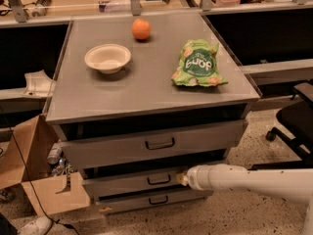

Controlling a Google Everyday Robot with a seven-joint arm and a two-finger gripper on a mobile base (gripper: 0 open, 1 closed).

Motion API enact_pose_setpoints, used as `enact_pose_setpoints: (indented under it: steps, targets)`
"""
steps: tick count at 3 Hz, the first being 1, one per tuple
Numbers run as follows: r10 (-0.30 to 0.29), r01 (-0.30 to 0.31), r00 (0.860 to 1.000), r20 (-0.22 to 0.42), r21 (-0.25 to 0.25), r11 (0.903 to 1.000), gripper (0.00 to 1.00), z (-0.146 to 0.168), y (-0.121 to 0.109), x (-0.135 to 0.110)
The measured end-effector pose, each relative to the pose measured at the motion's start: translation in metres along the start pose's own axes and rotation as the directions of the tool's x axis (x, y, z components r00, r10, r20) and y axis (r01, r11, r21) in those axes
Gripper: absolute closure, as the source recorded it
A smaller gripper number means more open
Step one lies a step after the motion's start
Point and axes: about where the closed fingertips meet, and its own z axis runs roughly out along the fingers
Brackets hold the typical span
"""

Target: Close middle drawer

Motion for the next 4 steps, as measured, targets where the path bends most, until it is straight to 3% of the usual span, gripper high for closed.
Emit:
enact_pose_setpoints:
  steps: [4]
  targets:
    - [0.018,-0.018,0.999,0.036,-0.001,0.9998,1.0,0.0046,0.0022,0.0008]
